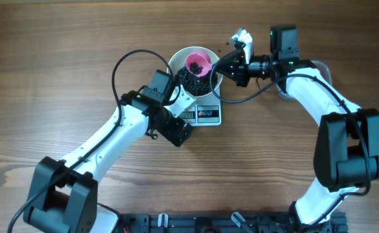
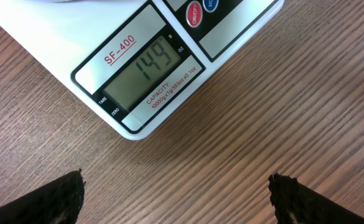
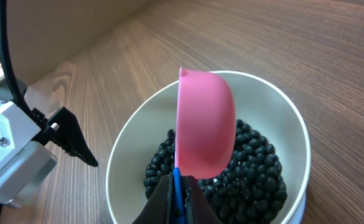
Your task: Scoop item into bowl and weigh 150g on scale
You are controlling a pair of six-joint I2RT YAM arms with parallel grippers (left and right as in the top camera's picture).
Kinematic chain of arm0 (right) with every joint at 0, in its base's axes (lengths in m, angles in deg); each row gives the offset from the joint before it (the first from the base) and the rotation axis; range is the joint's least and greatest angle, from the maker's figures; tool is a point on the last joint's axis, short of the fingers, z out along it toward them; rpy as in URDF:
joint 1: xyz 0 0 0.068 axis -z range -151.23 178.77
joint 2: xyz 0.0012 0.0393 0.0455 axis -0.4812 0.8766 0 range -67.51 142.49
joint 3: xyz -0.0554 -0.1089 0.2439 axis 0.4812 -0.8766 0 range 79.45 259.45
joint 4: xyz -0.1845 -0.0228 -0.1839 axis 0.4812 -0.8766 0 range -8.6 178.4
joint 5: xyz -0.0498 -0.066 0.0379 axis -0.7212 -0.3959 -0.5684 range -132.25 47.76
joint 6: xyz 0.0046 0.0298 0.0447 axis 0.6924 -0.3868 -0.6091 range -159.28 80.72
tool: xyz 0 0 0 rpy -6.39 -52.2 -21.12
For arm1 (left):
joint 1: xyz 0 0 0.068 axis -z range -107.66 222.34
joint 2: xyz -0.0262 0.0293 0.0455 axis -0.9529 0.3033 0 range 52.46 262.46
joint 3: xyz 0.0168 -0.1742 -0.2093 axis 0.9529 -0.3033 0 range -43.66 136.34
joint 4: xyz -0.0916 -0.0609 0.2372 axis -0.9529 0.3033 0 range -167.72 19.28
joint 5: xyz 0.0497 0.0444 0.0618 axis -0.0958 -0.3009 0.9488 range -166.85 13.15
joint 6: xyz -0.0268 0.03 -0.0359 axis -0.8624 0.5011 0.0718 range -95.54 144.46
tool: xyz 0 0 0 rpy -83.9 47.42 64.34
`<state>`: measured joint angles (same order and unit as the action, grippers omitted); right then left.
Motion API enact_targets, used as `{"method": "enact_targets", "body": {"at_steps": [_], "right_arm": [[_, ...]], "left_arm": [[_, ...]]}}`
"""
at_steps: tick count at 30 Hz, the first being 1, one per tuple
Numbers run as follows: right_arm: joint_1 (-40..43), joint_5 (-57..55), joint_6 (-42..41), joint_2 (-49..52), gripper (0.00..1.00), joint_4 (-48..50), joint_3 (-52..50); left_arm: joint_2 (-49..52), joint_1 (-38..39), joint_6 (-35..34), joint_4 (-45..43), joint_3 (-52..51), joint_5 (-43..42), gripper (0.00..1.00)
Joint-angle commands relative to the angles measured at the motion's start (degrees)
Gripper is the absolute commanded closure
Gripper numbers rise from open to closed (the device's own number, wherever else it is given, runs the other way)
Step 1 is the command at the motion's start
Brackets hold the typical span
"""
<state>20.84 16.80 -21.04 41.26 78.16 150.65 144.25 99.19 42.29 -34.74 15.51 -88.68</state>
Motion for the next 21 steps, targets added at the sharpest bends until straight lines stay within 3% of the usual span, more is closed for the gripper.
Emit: {"method": "enact_targets", "body": {"at_steps": [1, 5, 11, 21], "right_arm": [[-0.02, -0.15, 2.82, 0.87, 0.96, 0.74, 0.81], [0.13, -2.8, 4.31, -0.94, 0.96, 4.07, 0.83], [0.11, -5.55, 11.32, -3.21, 0.96, 1.01, 0.83], [-0.48, -7.15, 14.78, -6.16, 0.96, -1.03, 0.83]], "left_arm": [[-0.61, 0.04, -0.13, -0.15, -0.37, -0.5, 0.0], [-0.61, 0.04, -0.13, -0.15, -0.37, -0.5, 0.0], [-0.61, 0.04, -0.13, -0.15, -0.37, -0.52, 0.0], [-0.61, 0.04, -0.13, -0.15, -0.37, -0.5, 0.0]]}}
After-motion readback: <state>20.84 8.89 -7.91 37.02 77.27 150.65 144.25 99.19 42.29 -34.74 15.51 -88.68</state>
